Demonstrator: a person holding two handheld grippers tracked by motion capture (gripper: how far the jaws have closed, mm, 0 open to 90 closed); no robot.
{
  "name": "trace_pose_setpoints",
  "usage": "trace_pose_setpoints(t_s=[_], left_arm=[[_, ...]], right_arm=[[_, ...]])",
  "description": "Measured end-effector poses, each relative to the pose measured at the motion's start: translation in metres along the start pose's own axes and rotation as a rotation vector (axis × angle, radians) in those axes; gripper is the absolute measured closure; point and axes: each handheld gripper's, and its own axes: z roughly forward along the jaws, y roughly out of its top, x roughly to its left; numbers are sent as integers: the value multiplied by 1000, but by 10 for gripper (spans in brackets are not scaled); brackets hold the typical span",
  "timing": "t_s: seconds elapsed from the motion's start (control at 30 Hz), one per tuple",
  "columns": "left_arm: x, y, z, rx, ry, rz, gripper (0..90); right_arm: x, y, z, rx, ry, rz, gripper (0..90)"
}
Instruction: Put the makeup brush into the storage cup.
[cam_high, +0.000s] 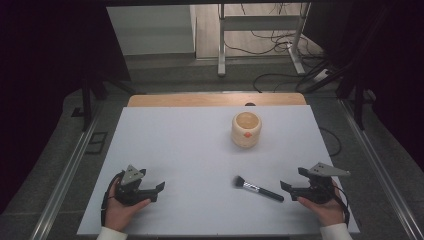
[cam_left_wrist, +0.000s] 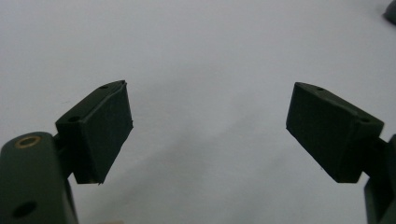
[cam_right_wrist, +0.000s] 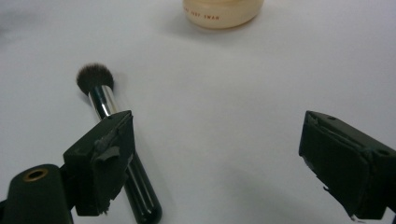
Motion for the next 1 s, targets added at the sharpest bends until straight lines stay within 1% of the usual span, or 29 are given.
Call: trace_pose_setpoints(t_s=[0.03,0.13,0.2,0.43,0.6,0.73,0.83,0.87,1.0], left_arm=[[2,0,-2,-8,-1,-7,148],[3,-1,-2,-10,-2,-13,148],[3,0,-2,-8,-1,-13,148],[2,1,-3,-11,3,-10,149],[0,2,-1,-7,-1,1,149],[0,3,0,-5,-5,6,149],[-1,3,-1,-7,-4,6,149],[-1,3,-1,-4,-3,14,149],[-2,4,-2,-8,-8,20,149]], right_arm=[[0,0,0,-3,-2,1,117],[0,0,0,-2,-7,-3,117],[0,0,2,10,-9,-10,117],[-1,-1,1,12,-6,-9,124],[1,-2,1,19,-5,-15,123],[0,-3,1,19,-8,-14,124],[0,-3,2,22,-5,-17,123],[0,-3,2,23,-4,-18,123],[2,-3,3,28,-4,-24,124]])
